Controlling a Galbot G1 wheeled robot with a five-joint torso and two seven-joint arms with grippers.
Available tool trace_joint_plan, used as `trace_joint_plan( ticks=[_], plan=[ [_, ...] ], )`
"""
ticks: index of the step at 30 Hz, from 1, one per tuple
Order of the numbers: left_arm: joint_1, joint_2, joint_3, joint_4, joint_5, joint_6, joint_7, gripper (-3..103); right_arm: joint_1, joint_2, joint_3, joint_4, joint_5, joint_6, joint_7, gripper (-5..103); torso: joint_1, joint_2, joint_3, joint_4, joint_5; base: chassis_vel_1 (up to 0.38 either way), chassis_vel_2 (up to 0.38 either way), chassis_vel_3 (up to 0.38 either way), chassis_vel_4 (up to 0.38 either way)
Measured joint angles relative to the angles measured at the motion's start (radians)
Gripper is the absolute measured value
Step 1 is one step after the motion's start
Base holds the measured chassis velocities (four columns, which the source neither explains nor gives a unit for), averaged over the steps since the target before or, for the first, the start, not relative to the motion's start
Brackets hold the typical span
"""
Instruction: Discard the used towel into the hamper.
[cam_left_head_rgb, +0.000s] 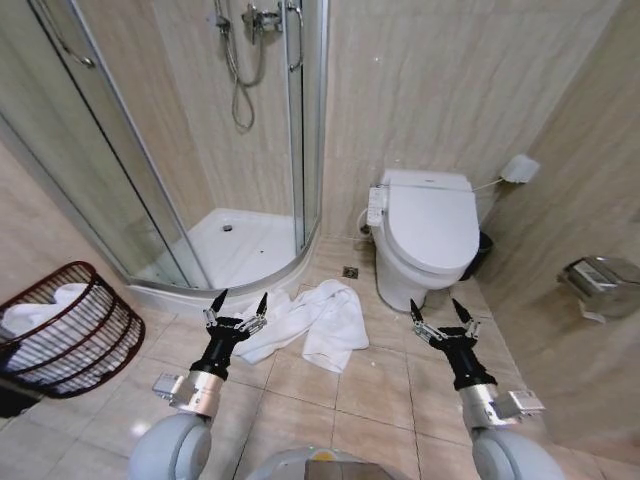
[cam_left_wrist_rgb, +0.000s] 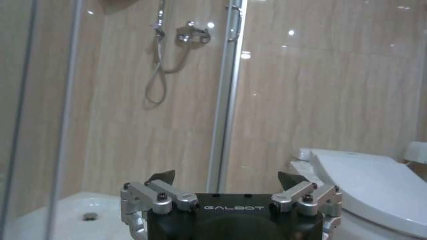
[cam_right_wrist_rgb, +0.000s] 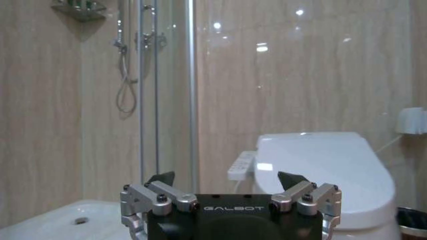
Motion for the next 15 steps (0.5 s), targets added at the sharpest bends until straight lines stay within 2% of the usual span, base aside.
trace_joint_plan(
  ticks=[5,15],
  plan=[
    [0.0,0.0,0.0,0.0,0.0,0.0,0.0,100,0.0,0.0,0.0,0.0,0.0,0.0,0.0,100,0.0,0.002,0.001,0.0005,0.0,0.058,0.068,0.063,0.064],
    [0.0,0.0,0.0,0.0,0.0,0.0,0.0,100,0.0,0.0,0.0,0.0,0.0,0.0,0.0,100,0.001,0.003,0.002,0.0,0.0,0.005,0.004,0.002,0.005]
  ],
)
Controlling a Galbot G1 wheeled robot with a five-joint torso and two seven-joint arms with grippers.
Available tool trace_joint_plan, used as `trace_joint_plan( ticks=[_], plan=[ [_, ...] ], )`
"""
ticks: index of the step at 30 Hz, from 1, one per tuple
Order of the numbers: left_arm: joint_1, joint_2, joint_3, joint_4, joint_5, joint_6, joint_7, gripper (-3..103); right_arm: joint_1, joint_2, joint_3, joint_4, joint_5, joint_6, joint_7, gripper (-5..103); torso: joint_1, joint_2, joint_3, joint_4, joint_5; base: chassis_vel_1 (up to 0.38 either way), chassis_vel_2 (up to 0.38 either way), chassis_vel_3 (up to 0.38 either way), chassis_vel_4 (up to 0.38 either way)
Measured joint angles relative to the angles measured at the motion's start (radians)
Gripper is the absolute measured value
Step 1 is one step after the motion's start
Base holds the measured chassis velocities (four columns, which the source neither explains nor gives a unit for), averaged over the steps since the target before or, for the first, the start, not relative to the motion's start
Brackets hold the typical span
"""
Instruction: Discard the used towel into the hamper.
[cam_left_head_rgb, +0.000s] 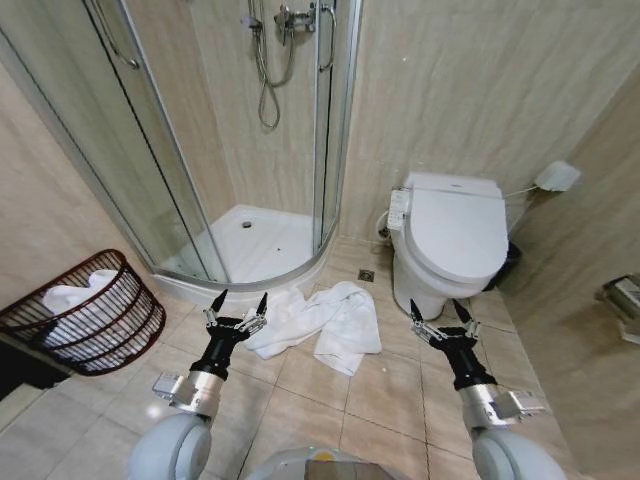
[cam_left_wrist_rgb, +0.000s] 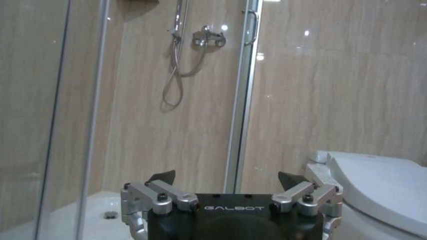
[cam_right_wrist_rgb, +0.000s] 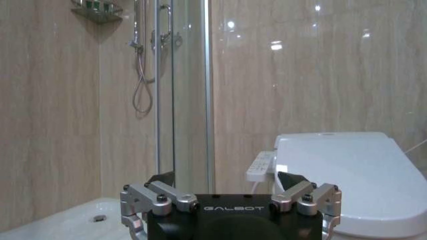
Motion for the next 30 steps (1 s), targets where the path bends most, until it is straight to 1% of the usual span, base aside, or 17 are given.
trace_joint_plan(
  ticks=[3,6,7,11,12,13,16,17,18,20,21,22,24,27,28,29,30],
  plan=[
    [0.0,0.0,0.0,0.0,0.0,0.0,0.0,100,0.002,0.0,0.0,-0.008,0.0,0.001,0.0,100,0.0,0.0,0.0,0.0,-0.0001,0.0,0.0,0.0,0.0],
    [0.0,0.0,0.0,0.0,0.0,0.0,0.0,100,0.022,-0.001,-0.001,-0.079,-0.008,0.014,0.0,100,0.0,0.001,0.0,0.0,0.0001,0.0,0.0,0.0,0.0],
    [0.0,0.0,0.0,0.0,0.0,0.0,0.0,100,0.022,-0.001,-0.001,-0.079,-0.008,0.014,0.0,100,0.0,0.001,0.0,0.0,0.0001,0.0,0.0,0.0,0.0],
    [0.0,0.0,0.0,0.0,0.0,0.0,0.0,100,0.053,-0.004,-0.002,-0.19,-0.023,0.036,-0.002,100,0.0,0.001,0.001,0.0001,0.0002,0.0,0.0,0.0,0.0],
    [0.0,0.0,0.0,0.0,0.0,0.0,0.0,100,0.053,-0.004,-0.002,-0.19,-0.023,0.036,-0.002,100,0.0,0.001,0.001,0.0001,0.0002,0.0,0.0,0.0,0.0],
    [0.0,0.0,0.0,0.0,0.0,0.0,0.0,100,0.065,-0.005,-0.002,-0.232,-0.028,0.046,-0.003,100,0.0,0.001,0.001,0.0,0.0001,0.0,0.0,0.0,0.0],
    [0.0,0.0,0.0,0.0,0.0,0.0,0.0,100,0.076,-0.006,-0.003,-0.27,-0.033,0.053,-0.004,100,0.0,0.001,0.001,0.0001,0.0001,0.0,0.0,0.0,0.0],
    [0.0,0.0,0.0,0.0,0.0,0.0,0.0,100,0.083,-0.006,-0.004,-0.302,-0.034,0.056,-0.004,100,0.0,0.001,0.001,0.0003,0.0006,0.0,0.0,0.0,0.0],
    [0.0,0.0,0.0,0.0,0.0,0.0,0.0,100,0.094,-0.007,-0.005,-0.312,-0.02,0.049,0.006,100,0.001,0.002,0.001,-0.0001,-0.0009,0.0,0.0,0.0,0.0],
    [0.0,0.0,0.0,0.0,0.0,0.0,0.0,100,0.108,-0.008,-0.007,-0.334,-0.007,0.041,0.016,100,0.001,0.002,0.001,-0.0001,-0.0011,0.0,0.0,0.0,0.0],
    [0.0,0.0,0.0,0.0,0.0,0.0,0.0,100,0.126,-0.01,-0.011,-0.367,0.011,0.031,0.031,100,0.001,0.002,0.001,0.0,0.0006,0.0,0.0,0.0,0.0],
    [0.0,0.0,0.0,0.0,0.0,0.0,0.0,100,0.126,-0.01,-0.011,-0.367,0.011,0.031,0.031,100,0.001,0.002,0.001,0.0,0.0006,0.0,0.0,0.0,0.0],
    [0.0,0.0,0.0,0.0,0.0,0.0,0.0,100,0.171,-0.015,-0.019,-0.445,0.051,0.011,0.063,100,0.001,0.002,0.001,0.0001,-0.0004,0.0,0.0,0.0,0.0],
    [0.0,0.0,0.0,0.0,0.0,0.0,0.0,100,0.21,-0.018,-0.026,-0.515,0.085,-0.007,0.092,100,0.001,0.002,0.001,0.0001,0.0004,0.0,0.0,0.0,0.0],
    [0.0,0.0,0.0,0.0,0.0,0.0,0.0,100,0.228,-0.02,-0.028,-0.547,0.101,-0.015,0.105,100,0.001,0.002,0.001,0.0,-0.0001,0.0,0.0,0.0,0.0],
    [0.0,0.0,0.0,0.0,0.0,0.0,0.0,100,0.228,-0.02,-0.028,-0.547,0.101,-0.015,0.105,100,0.001,0.002,0.001,0.0,-0.0001,0.0,0.0,0.0,0.0],
    [0.0,0.0,0.0,0.0,0.0,0.0,0.0,100,0.251,-0.023,-0.032,-0.588,0.121,-0.026,0.121,100,0.001,0.002,0.001,0.0001,0.0001,0.0,0.0,0.0,0.0]
  ],
)
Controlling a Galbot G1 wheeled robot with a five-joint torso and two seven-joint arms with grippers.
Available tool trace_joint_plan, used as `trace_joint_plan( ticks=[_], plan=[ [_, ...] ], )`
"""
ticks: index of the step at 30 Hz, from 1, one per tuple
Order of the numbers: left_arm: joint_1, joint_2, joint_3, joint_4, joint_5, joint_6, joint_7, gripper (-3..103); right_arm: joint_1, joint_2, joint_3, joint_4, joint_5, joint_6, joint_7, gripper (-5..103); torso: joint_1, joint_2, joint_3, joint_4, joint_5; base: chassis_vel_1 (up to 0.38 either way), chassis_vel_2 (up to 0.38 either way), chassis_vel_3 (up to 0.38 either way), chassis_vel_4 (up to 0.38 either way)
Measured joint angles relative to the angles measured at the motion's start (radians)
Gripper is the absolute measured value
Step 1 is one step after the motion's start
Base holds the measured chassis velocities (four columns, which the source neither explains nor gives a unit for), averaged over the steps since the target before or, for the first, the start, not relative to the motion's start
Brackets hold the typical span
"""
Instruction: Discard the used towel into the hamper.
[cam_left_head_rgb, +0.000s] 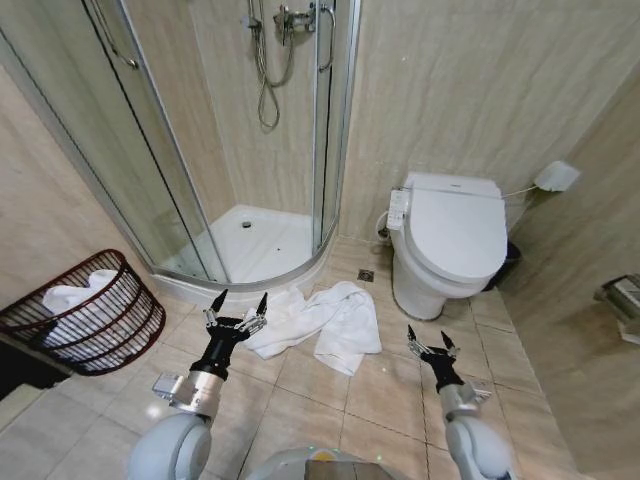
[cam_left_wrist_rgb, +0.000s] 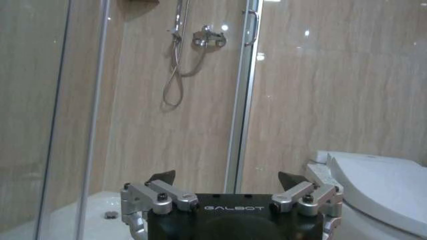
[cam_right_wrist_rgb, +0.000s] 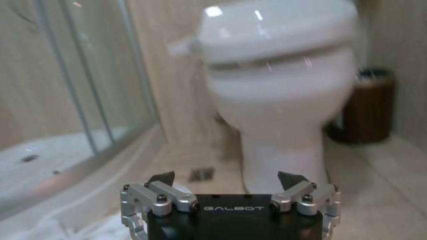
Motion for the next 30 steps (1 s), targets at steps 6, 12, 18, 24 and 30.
trace_joint_plan(
  ticks=[6,12,18,24,30],
  plan=[
    [0.0,0.0,0.0,0.0,0.0,0.0,0.0,100,0.081,-0.008,-0.014,-0.147,0.071,-0.037,0.058,100,0.0,0.0,0.0,0.0001,0.0003,0.0,0.0,0.0,0.0],
    [0.0,0.0,0.0,0.0,0.0,0.0,0.0,100,0.085,-0.009,-0.014,-0.152,0.075,-0.039,0.06,100,0.0,0.0,0.0,-0.0001,0.0,0.0,0.0,0.0,0.0],
    [0.0,0.0,0.0,0.0,0.0,0.0,0.0,100,0.091,-0.018,-0.043,-0.099,0.06,-0.052,0.078,100,0.0,0.0,0.0,-0.0003,0.0001,0.0,0.0,0.0,0.0],
    [0.0,0.0,0.0,0.0,0.0,0.0,0.0,100,0.1,-0.045,-0.124,0.099,-0.005,-0.088,0.119,100,0.0,0.0,0.0,0.0,-0.0004,0.0,0.0,0.0,0.0],
    [0.0,0.0,0.0,0.0,0.0,0.0,0.0,100,0.091,-0.079,-0.173,0.205,-0.061,-0.059,0.102,100,0.0,0.001,0.0,-0.0001,-0.0003,0.0,0.0,0.0,0.0]
  ],
)
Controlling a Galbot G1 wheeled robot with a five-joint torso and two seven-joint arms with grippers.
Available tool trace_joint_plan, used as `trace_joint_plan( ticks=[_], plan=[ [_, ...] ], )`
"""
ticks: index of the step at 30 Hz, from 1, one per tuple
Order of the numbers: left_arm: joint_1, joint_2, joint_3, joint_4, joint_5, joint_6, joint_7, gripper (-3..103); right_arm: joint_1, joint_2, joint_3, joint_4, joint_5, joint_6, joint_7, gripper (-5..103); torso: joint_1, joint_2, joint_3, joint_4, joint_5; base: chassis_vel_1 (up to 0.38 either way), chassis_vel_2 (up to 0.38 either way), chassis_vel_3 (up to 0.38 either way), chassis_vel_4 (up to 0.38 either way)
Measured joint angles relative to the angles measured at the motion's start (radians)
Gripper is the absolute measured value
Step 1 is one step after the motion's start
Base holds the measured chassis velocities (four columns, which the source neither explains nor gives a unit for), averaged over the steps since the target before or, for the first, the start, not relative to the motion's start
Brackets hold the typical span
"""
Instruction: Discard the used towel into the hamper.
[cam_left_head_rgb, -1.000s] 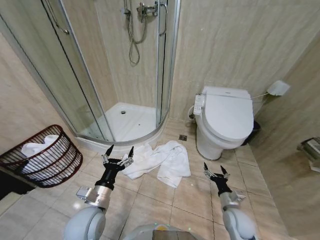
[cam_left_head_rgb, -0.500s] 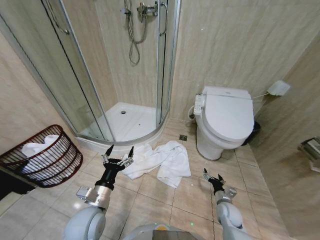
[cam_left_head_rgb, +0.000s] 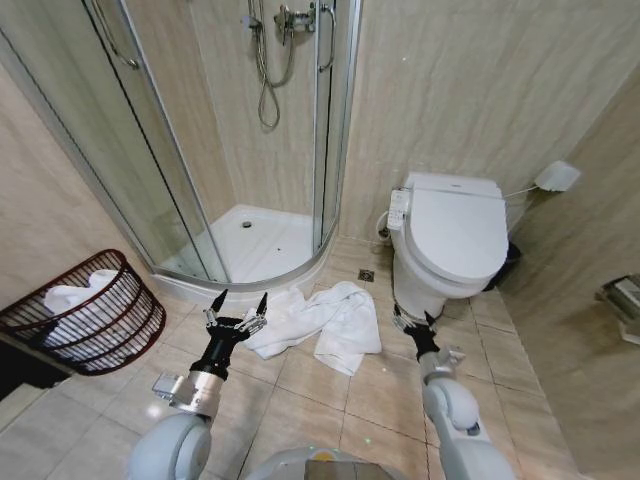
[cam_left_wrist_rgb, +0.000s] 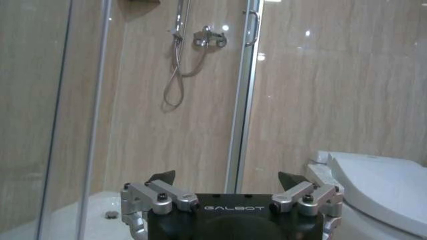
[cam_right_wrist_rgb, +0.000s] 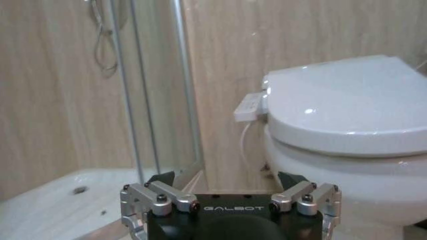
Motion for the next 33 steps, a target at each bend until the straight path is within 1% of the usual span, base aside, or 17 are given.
trace_joint_plan(
  ticks=[1,4,6,8,13,25,29,33],
  plan=[
    [0.0,0.0,0.0,0.0,0.0,0.0,0.0,100,-0.004,-0.001,0.001,-0.006,-0.001,0.005,-0.014,100,0.0,0.0,0.0,-0.0001,0.0007,0.0,0.0,0.0,0.0],
    [0.0,0.0,0.0,0.0,0.0,0.0,0.0,100,-0.011,0.001,0.011,-0.03,0.0,0.017,-0.032,100,0.0,0.0,0.0,-0.0002,0.0003,0.0,0.0,0.0,0.0],
    [0.0,0.0,0.0,0.0,0.0,0.0,0.0,100,-0.014,0.002,0.015,-0.037,0.003,0.021,-0.036,100,0.0,0.0,0.0,0.0,0.0007,0.0,0.0,0.0,0.0],
    [0.0,0.0,0.0,0.0,0.0,0.0,0.0,100,-0.018,0.003,0.022,-0.043,0.008,0.026,-0.041,100,0.0,0.0,0.0,-0.0001,0.0002,0.0,0.0,0.0,0.0],
    [0.0,0.0,0.0,0.0,0.0,0.0,0.0,100,-0.022,0.003,0.028,-0.046,0.014,0.033,-0.047,100,0.0,0.0,0.0,0.0,0.0002,-0.011,0.008,0.008,-0.011],
    [0.0,0.0,0.0,0.0,0.0,0.0,0.0,100,-0.022,0.009,0.028,-0.073,0.016,0.062,-0.068,100,0.0,0.0,0.0,0.0,0.0002,-0.083,0.083,0.074,-0.07],
    [0.0,0.0,0.0,0.0,0.0,0.0,0.0,100,-0.01,0.004,0.031,-0.126,0.02,0.095,-0.083,100,0.0,0.0,0.0,0.0001,0.0003,-0.068,0.065,0.061,-0.061],
    [0.0,0.0,0.0,0.0,0.0,0.0,0.0,100,-0.002,0.003,0.039,-0.164,0.022,0.113,-0.098,100,0.0,0.0,0.0,0.0,0.0003,-0.071,0.061,0.067,-0.072]
  ],
)
